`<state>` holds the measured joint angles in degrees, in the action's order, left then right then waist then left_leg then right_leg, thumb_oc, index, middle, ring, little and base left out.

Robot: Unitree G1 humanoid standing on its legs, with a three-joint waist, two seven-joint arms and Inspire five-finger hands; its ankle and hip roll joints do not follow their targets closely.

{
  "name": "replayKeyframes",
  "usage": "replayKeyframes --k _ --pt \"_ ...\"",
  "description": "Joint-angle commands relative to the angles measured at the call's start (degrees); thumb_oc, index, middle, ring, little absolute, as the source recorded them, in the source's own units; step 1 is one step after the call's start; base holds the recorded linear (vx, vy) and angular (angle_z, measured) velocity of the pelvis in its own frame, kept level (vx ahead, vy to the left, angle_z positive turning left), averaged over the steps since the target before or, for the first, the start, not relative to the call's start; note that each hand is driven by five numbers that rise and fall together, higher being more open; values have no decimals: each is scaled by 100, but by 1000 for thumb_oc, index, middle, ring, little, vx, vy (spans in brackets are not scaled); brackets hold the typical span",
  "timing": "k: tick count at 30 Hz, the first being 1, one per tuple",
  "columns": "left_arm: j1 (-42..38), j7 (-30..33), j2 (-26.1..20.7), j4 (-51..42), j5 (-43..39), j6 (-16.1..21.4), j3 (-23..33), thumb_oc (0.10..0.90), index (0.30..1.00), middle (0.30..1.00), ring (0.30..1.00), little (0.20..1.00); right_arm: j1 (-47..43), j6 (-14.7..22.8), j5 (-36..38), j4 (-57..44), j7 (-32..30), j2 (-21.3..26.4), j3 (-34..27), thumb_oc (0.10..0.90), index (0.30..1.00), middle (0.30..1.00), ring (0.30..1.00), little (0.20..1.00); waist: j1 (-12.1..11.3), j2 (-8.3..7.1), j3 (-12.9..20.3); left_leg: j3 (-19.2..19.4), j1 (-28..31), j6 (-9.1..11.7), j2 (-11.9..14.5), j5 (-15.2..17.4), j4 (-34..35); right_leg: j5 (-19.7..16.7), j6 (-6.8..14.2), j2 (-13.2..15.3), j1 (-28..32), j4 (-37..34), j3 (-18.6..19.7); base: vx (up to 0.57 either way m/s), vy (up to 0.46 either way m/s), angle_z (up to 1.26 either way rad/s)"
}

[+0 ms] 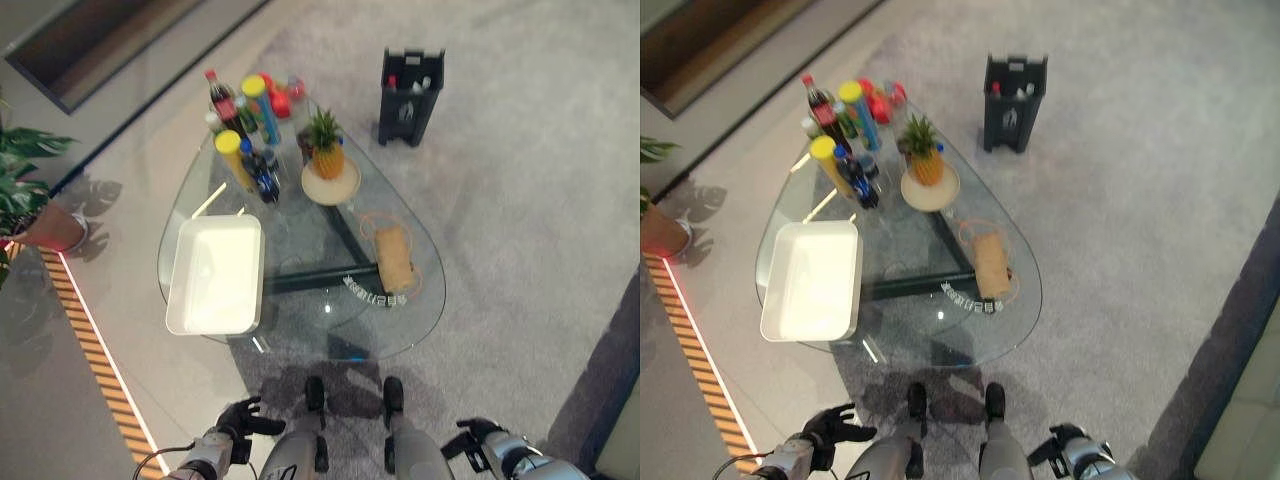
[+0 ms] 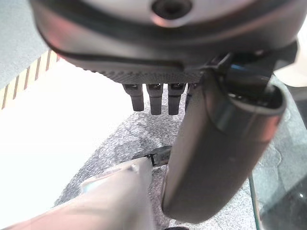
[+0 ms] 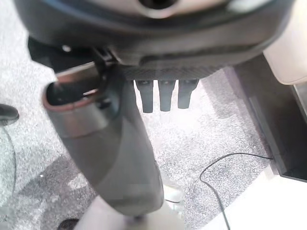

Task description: Wipe the table with a cloth and put it in the basket.

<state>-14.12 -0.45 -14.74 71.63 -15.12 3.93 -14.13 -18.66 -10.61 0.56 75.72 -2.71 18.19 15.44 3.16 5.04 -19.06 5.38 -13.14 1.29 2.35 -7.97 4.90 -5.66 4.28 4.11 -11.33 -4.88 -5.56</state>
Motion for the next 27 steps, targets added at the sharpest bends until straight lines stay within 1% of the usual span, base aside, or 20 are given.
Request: replayKeyframes --k 1,4,6,7,9,11,14,16,18,22,26,27 --pt "-352 127 -263 191 -172 251 -139 800 900 900 900 900 -73 -8 372 147 -230 161 162 800 900 900 900 900 -66 -182 -179 -193 -113 107 -220 239 10 101 95 64 -428 358 0 -79 -19 2" --pt "-437 83 -313 137 -379 367 -189 800 900 900 900 900 -163 30 469 109 -265 226 151 800 900 900 900 900 -79 -162 -318 -213 -260 102 -250 177 10 169 74 75 -627 584 8 -67 3 0" --pt "-498 6 -327 83 -670 399 -201 800 900 900 900 900 -226 47 491 93 -270 280 159 800 900 900 900 900 -86 -144 -389 -202 -329 112 -265 150 10 194 64 82 -738 684 14 -72 28 1" --pt "-578 -96 -336 36 -969 459 -163 800 900 900 900 900 -332 66 546 79 -296 328 176 800 900 900 900 900 -105 -115 -494 -174 -407 134 -259 111 10 220 44 87 -897 830 6 -109 31 0" --pt "-698 -199 -361 -18 -1285 489 -107 800 900 900 900 900 -472 75 587 52 -319 386 192 800 900 900 900 900 -128 -101 -626 -166 -628 161 -254 108 -218 272 2 92 -1120 1067 -6 -123 10 -2" --pt "-832 -309 -403 -82 -1623 531 -18 800 900 900 900 900 -589 83 659 -54 -378 433 197 800 900 900 900 900 -134 -140 -792 -202 -1139 193 -299 245 -949 384 -66 106 -1502 1514 -55 -136 -40 -2" --pt "-906 -318 -452 -185 -1786 505 36 800 900 900 900 900 -655 95 802 -154 -512 439 221 800 900 900 900 900 -138 -184 -910 -198 -1634 196 -327 410 -1626 544 -131 91 -1896 2011 -125 -97 -54 2" --pt "-926 -311 -492 -246 -1812 493 43 800 900 900 900 900 -668 100 868 -198 -520 460 221 800 900 900 900 900 -147 -208 -941 -206 -1862 188 -319 494 -1909 624 -159 88 -2087 2247 -144 -67 -65 9" --pt "-935 -329 -538 -354 -2166 477 111 800 900 900 900 900 -645 175 893 -232 -568 485 207 800 900 900 900 900 -156 -241 -967 -236 -2257 164 -310 682 -2434 781 -208 71 -2445 2672 -138 -65 -89 16" --pt "-920 -381 -527 -491 -2679 456 259 800 900 900 900 900 -683 336 906 -212 -751 517 169 800 900 900 900 900 -168 -222 -936 -281 -2688 106 -273 851 -2919 952 -279 10 -2914 3150 -84 -41 -36 10" --pt "-909 -341 -506 -525 -2871 520 370 800 900 900 900 900 -752 482 894 -299 -1076 528 101 800 900 900 900 900 -174 -199 -918 -337 -3043 80 -243 960 -3284 1047 -327 12 -3263 3502 -32 -36 -24 -2" --pt "-905 -305 -509 -557 -2932 560 363 800 900 900 900 900 -768 584 894 -321 -1193 545 99 800 900 900 900 900 -173 -195 -922 -348 -3094 77 -242 987 -3341 1057 -336 9 -3315 3541 -17 -38 -19 7"
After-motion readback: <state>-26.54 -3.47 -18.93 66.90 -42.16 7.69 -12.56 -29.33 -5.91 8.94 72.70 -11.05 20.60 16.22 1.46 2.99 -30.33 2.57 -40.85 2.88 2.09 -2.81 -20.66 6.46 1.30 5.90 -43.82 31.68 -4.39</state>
